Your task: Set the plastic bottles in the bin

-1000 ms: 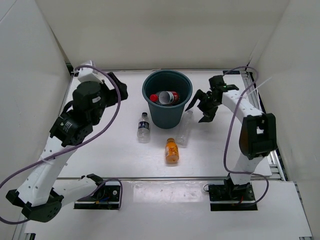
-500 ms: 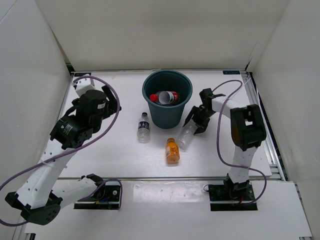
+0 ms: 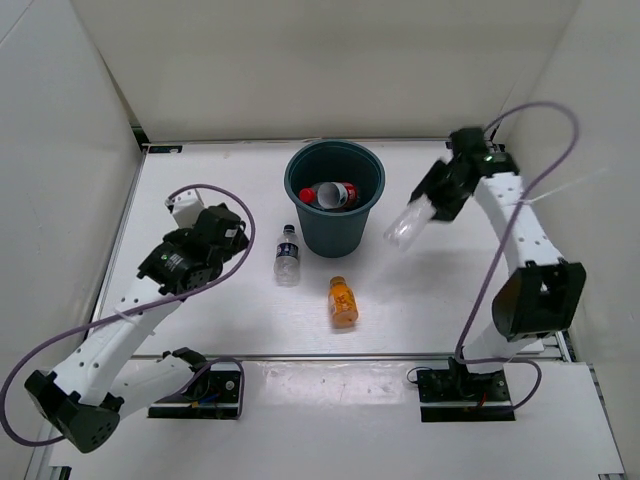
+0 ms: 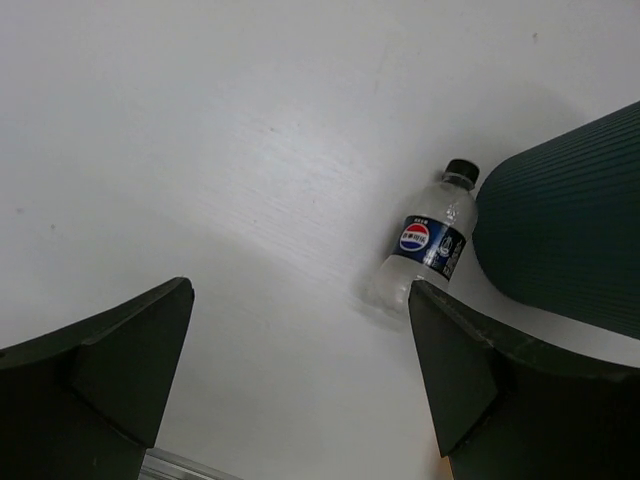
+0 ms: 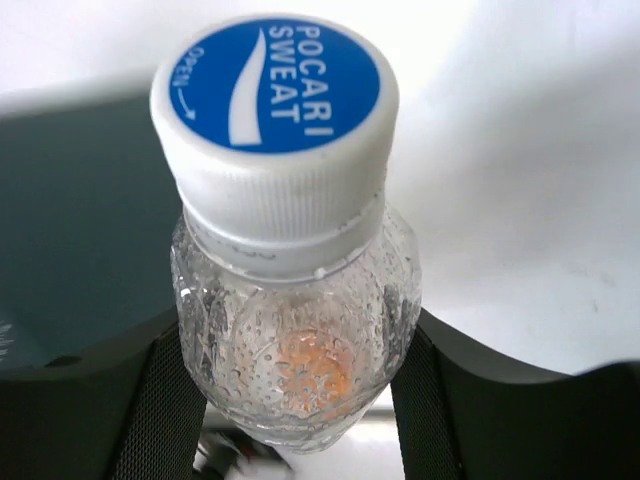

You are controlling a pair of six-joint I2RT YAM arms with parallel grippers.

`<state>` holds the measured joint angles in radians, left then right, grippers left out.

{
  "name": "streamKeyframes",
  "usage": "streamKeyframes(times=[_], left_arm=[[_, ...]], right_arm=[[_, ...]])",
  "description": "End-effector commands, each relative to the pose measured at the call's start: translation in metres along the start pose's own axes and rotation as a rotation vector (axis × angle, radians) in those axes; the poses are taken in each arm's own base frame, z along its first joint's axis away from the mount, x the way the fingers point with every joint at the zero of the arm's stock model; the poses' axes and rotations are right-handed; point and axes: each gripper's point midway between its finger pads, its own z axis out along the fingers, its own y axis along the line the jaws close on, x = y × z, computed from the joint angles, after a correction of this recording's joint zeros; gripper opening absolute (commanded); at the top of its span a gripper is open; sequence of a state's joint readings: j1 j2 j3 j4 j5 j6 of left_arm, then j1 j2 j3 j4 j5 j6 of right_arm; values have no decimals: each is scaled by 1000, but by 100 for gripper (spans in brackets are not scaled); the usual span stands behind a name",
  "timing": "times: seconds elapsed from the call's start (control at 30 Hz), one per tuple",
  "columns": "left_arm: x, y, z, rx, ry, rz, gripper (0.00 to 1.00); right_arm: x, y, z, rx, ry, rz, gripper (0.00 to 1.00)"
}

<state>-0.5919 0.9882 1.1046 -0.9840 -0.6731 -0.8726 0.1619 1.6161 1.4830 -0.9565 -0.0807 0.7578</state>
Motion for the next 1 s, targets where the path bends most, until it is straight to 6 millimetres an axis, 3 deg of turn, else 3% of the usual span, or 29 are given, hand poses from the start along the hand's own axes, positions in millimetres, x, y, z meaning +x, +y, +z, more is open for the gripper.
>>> streamKeyframes(times=[0.0, 0.07, 0.1, 0.17, 0.2, 0.3, 0.33, 0.37, 0.43, 0.47, 0.53, 0.57, 0.6, 0.63, 0.77, 0.8, 0.97], left_arm=[[17, -12, 10, 35, 35, -103, 100], [30, -16, 19, 35, 77, -103, 100], [40, -17, 21, 40, 112, -91, 100], [46, -18, 29, 21, 137, -80, 100], [52, -18, 34, 4, 150, -51, 100], [57, -19, 41, -9, 180, -2, 100], [57, -21, 44, -16, 186, 22, 100], [58, -24, 45, -11, 195, 22, 100], [62, -25, 48, -21, 218, 47, 100], [59, -28, 47, -15, 213, 43, 100], [62, -27, 49, -23, 220, 49, 100], [62, -27, 49, -23, 220, 49, 100], [62, -27, 49, -21, 220, 66, 100], [57, -34, 51, 3, 200, 60, 100], [52, -45, 62, 63, 133, 75, 100], [51, -48, 64, 77, 120, 76, 100], [55, -59, 89, 66, 82, 105, 100]], right_arm=[[-65, 47, -110, -154, -323, -26, 32], [-90, 73, -142, -213, -430, -73, 32], [-97, 103, -185, -306, -529, -116, 32], [-114, 134, -208, -377, -638, -189, 32], [-111, 151, -214, -412, -670, -233, 32], [-109, 189, -207, -439, -749, -359, 32], [-112, 198, -193, -405, -766, -392, 32], [-99, 216, -188, -402, -780, -454, 34], [-98, 230, -172, -320, -832, -580, 36], [-86, 234, -156, -309, -804, -602, 36], [-79, 237, -143, -276, -808, -659, 37], [-72, 239, -132, -264, -787, -687, 44], [-63, 236, -112, -263, -728, -717, 92], [-56, 241, -108, -298, -705, -749, 100], [-38, 224, -135, -284, -711, -741, 100], [-38, 219, -155, -304, -739, -713, 100], [-5, 189, -175, -309, -659, -723, 100]])
